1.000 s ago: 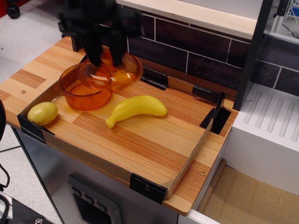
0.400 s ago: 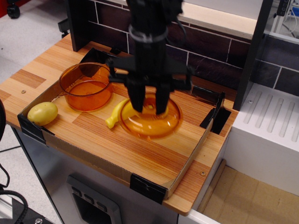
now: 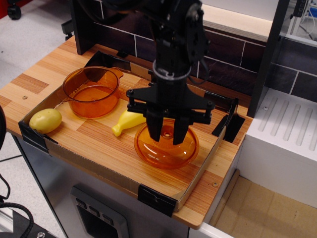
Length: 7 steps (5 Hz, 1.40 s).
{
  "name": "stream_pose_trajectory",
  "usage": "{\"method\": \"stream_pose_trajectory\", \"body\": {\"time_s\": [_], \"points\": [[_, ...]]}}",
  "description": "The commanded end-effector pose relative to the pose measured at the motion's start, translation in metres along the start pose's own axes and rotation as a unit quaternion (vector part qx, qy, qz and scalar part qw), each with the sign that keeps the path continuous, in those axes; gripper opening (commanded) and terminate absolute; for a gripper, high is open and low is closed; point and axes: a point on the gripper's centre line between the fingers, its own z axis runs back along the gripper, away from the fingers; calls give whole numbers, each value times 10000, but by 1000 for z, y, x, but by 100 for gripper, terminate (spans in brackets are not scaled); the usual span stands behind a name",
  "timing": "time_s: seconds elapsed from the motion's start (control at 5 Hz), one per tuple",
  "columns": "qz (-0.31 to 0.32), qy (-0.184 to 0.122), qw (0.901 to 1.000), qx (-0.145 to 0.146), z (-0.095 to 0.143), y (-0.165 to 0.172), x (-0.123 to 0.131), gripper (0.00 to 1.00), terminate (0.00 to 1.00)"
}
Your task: Take lid off pot
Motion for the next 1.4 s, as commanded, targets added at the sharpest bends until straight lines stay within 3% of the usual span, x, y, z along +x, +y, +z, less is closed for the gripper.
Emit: {"method": "stream_pose_trajectory", "body": {"time_s": [0.0, 0.2, 0.6, 0.8, 1.0, 1.2], "points": [[73, -123, 9999, 27, -7, -4, 8, 0, 0], [215, -50, 9997, -74, -7, -6, 9, 100, 0], [12, 114, 9988, -477, 15, -4, 8, 100, 0], [28, 224, 9970, -738, 48, 9, 7, 100, 0], [34, 197, 9960, -868, 80, 28, 9, 100, 0], [121, -148, 9966, -795, 102, 53, 17, 100, 0]]}}
